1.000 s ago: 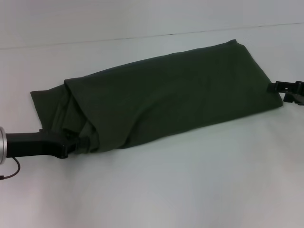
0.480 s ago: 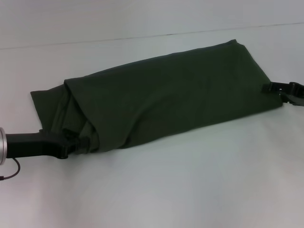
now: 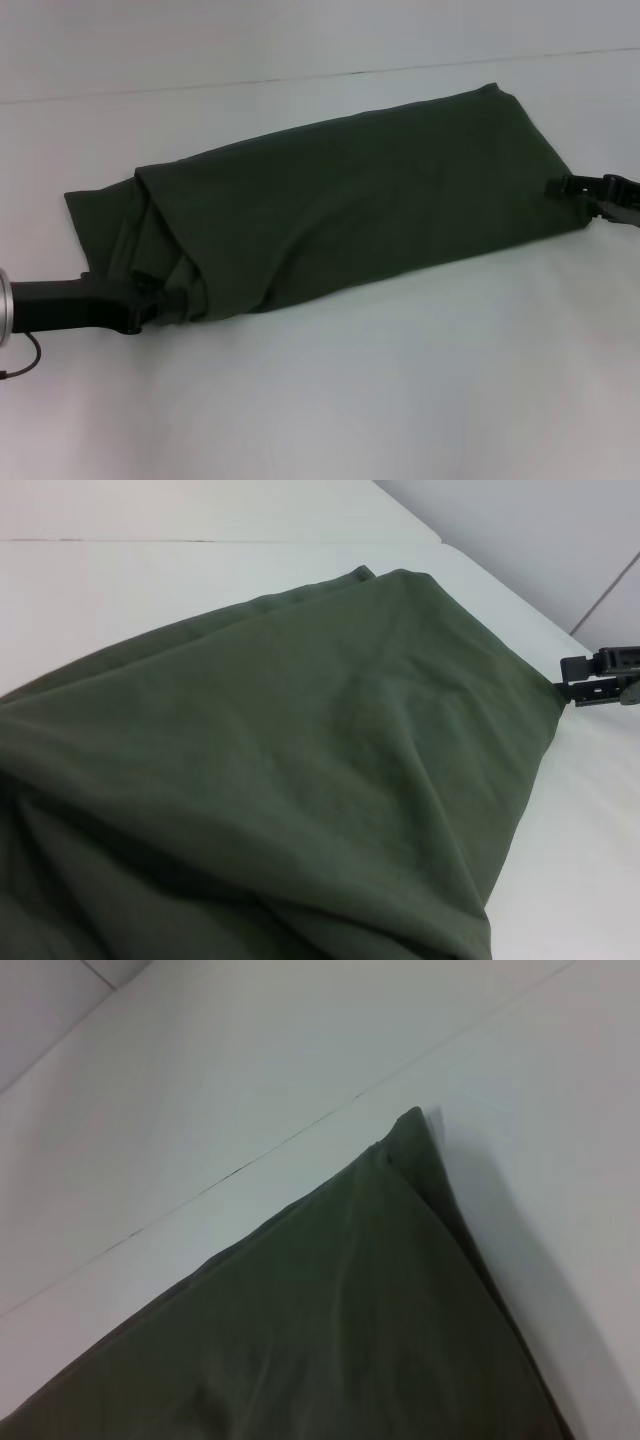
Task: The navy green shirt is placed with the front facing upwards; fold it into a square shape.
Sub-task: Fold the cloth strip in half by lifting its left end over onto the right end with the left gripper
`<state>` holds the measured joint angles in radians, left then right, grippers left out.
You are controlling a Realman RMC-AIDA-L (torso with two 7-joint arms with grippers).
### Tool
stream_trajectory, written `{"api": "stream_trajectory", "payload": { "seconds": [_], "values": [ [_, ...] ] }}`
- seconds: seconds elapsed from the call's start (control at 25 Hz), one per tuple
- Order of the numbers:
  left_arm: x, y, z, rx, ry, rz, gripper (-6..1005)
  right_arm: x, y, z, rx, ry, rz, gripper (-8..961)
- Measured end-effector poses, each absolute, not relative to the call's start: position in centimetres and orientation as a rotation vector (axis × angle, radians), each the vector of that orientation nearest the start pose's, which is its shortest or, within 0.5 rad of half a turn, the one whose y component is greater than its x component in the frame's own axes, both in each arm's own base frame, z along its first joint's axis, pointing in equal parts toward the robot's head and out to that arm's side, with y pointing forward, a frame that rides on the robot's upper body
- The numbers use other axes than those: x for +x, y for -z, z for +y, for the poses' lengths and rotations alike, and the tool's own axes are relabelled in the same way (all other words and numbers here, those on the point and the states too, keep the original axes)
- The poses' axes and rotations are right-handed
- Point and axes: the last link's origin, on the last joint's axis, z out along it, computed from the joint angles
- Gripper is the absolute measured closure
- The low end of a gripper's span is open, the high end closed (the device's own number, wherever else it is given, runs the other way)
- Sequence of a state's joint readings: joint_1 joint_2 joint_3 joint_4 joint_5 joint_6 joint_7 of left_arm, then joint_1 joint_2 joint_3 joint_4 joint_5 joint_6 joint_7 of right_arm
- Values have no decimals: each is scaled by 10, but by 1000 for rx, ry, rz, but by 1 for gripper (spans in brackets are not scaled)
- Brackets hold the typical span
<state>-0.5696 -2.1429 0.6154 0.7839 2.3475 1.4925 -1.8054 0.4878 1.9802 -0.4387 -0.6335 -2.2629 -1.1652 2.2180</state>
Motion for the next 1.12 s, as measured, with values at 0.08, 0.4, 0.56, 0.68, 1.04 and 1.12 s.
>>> {"api": "stream_trajectory", "payload": {
  "seconds": [0.08, 0.4, 0.56, 0.68, 1.04, 1.12],
  "values": [
    [-276, 13, 334, -2658, 366, -1143, 930, 375, -68, 346, -1790, -550, 1720, 194],
    [-277, 13, 334, -2652, 364, -1143, 925, 379, -69, 343, -1782, -535, 1729, 315],
    [-277, 13, 334, -2651, 363, -1145, 922, 381, -67, 341, -1780, -529, 1736, 409],
    [-278, 12, 334, -2650, 363, -1143, 920, 381, -67, 340, -1785, -520, 1740, 506],
    [-278, 12, 334, -2649, 364, -1143, 914, 382, -67, 340, -1785, -514, 1739, 926],
    [-278, 12, 334, -2649, 364, -1143, 913, 382, -68, 340, -1785, -514, 1736, 933]
  ]
}}
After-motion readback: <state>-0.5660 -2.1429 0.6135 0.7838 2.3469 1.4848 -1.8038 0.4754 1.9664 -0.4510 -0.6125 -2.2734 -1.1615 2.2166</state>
